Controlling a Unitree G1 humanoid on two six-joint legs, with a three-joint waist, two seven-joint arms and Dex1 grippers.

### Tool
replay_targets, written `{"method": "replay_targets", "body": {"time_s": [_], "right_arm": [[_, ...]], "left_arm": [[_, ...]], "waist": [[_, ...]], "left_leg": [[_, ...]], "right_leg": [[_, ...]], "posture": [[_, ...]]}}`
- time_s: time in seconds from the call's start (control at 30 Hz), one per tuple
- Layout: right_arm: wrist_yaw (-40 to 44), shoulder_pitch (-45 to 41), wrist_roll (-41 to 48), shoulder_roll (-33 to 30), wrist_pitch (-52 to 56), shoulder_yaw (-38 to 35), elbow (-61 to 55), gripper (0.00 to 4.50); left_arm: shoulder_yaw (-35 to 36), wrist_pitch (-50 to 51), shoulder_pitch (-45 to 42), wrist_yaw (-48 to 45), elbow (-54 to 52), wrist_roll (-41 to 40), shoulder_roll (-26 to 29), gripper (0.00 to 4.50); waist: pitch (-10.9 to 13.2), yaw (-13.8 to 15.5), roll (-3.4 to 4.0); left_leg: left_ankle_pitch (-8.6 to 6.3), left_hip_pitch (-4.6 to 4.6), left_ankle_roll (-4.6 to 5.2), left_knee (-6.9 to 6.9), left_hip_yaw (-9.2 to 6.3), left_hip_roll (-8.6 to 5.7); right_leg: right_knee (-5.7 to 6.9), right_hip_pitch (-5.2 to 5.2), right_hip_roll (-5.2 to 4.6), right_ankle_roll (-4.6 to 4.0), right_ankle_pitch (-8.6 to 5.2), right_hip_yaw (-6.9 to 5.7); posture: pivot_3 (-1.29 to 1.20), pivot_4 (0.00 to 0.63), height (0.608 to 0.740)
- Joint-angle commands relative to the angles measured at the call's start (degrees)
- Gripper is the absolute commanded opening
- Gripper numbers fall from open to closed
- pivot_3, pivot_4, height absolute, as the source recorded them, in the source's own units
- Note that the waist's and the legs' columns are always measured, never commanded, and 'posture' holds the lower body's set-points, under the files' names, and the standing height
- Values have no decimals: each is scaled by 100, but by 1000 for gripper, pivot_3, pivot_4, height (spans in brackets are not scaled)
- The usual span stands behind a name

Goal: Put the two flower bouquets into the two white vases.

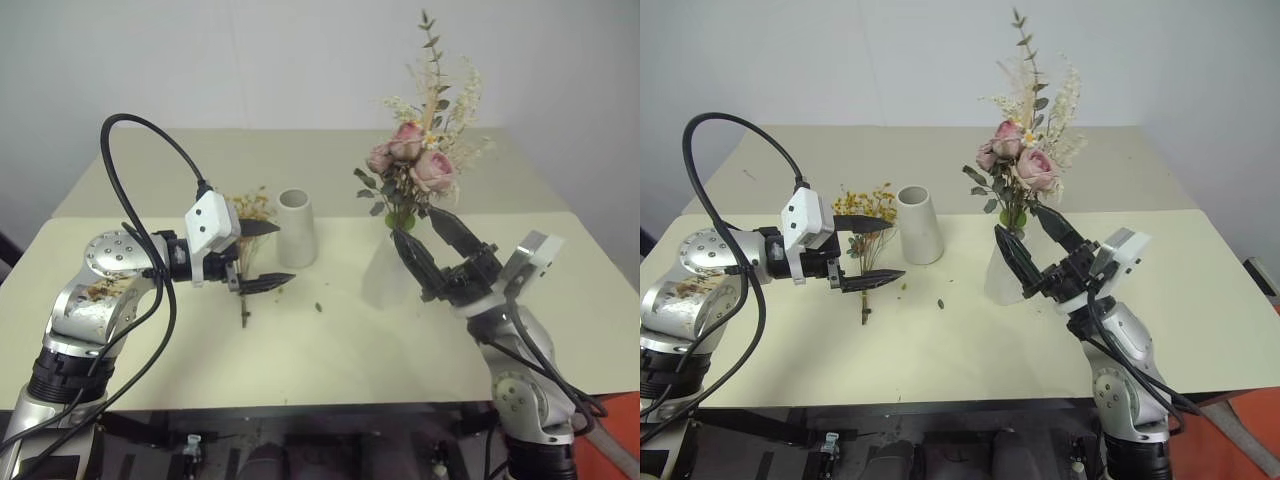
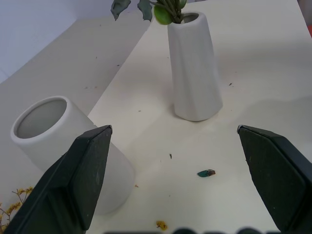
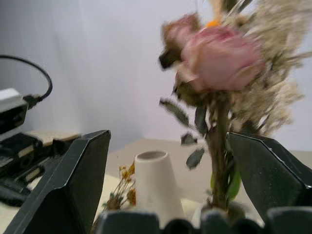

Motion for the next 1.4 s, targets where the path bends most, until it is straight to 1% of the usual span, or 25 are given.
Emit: {"method": "replay_targets", "body": {"time_s": [0.03,0.1,0.17,0.27,0.33,0.37,0.43,0.47,0.5,0.53,0.6,0.63,0.7,0.87,0.93,1.03,1.13,1.27,1.4], "right_arm": [[561,263,838,-807,539,-471,-690,4470],[480,255,1312,-1466,1185,-656,-869,4470],[353,157,1524,-1972,1613,-768,-958,4470],[418,96,1208,-2688,1852,-803,-1191,4470],[615,34,1222,-3042,1955,-835,-1254,4470],[841,-20,1277,-3261,2022,-815,-1243,4470],[1051,-136,1415,-3552,2197,-792,-1184,4470],[1069,-280,1359,-3687,2289,-723,-1090,4470],[1041,-475,1362,-3794,2456,-641,-939,4470],[1027,-617,1360,-3864,2576,-580,-831,4470],[961,-895,1305,-3922,2779,-467,-630,4470],[955,-1066,1373,-3957,2943,-418,-528,4470],[1018,-1290,1428,-4003,3119,-358,-448,4470],[1201,-1460,1347,-4002,3232,-301,-582,4470],[1202,-1468,1320,-3993,3277,-302,-616,4470],[1116,-1462,1356,-3957,3371,-333,-699,4470],[1029,-1376,1425,-3941,3440,-427,-802,4470],[939,-1204,1410,-3961,3518,-535,-937,4470],[753,-1085,1478,-3918,3602,-673,-1067,4470]], "left_arm": [[385,267,141,290,-290,-116,113,4500],[636,648,274,727,-462,-170,61,4500],[886,1213,267,1265,-655,-303,-56,4500],[1122,2597,49,2222,-1112,-465,-132,4500],[1110,3575,-156,2852,-1407,-403,-165,4500],[1097,4016,-264,3155,-1515,-359,-256,4500],[971,5282,-689,3580,-1412,-294,-445,4500],[874,5926,-906,3923,-1238,-164,-647,4500],[792,6318,-1024,4314,-1088,-35,-831,4500],[750,6497,-1078,4618,-994,26,-960,4500],[689,6549,-1044,5120,-970,36,-1119,4500],[803,6549,-1033,5412,-855,7,-1284,4500],[905,6549,-1004,5803,-686,-143,-1414,4500],[1045,6549,-1085,6269,-44,-582,-1648,4500],[974,6549,-1206,6362,244,-569,-1713,4500],[1005,6549,-1503,6254,925,-476,-1962,4500],[783,6430,-1752,6062,1466,-231,-2073,4500],[632,6210,-2043,5758,1860,-152,-2177,4500],[508,5990,-2136,5773,2352,164,-2301,4500]], "waist": [[0,12,0],[0,7,-1],[1,0,-2],[-2,13,-7],[-1,18,-8],[-1,19,-10],[1,26,-14],[1,31,-17],[-1,39,-22],[-1,45,-22],[-2,35,-26],[0,26,-29],[0,29,-29],[0,87,-29],[0,131,-29],[-1,186,-30],[-1,185,-31],[-1,164,-31],[-1,152,-31]], "left_leg": [[0,0,0,0,0,-1],[0,1,0,1,1,-2],[0,5,0,2,0,4],[0,18,0,1,-6,8],[0,19,0,-1,-8,7],[0,16,0,-1,-8,5],[0,15,0,1,-7,-2],[0,12,0,4,-8,-5],[0,10,0,5,-10,-6],[0,15,0,8,-11,-7],[0,21,0,6,-11,-7],[0,21,0,4,-11,-6],[0,15,-1,1,-12,-3],[0,0,-1,3,-12,-8],[0,0,-1,6,-12,-9],[0,0,-1,8,-13,-10],[0,-2,-1,9,-12,-12],[0,-10,-2,8,-13,-12],[0,-5,-1,9,-12,-12]], "right_leg": [[-1,0,-2,1,-1,0],[-1,2,-4,3,-2,0],[3,5,0,4,-2,0],[6,15,8,4,-3,-5],[5,15,10,5,-5,-7],[4,15,7,6,-5,-7],[0,17,2,8,-5,-6],[1,18,0,10,-5,-6],[-1,17,0,11,-4,-7],[0,24,0,12,-4,-7],[-2,28,-2,12,-3,-7],[-2,28,0,12,-4,-7],[-1,17,2,10,-4,-6],[1,5,-5,8,-2,-5],[1,6,-4,8,-2,-6],[2,7,-4,8,-2,-9],[-2,9,-6,8,-2,-12],[-5,4,-6,4,1,-12],[-2,7,-8,5,1,-11]], "posture": [[0,150,740],[0,150,740],[0,150,740],[0,150,740],[0,150,740],[0,150,740],[0,150,740],[0,150,740],[0,150,740],[0,150,740],[0,150,740],[0,150,740],[0,150,740],[0,150,740],[0,150,740],[0,150,740],[0,150,740],[0,150,740],[0,150,740]]}}
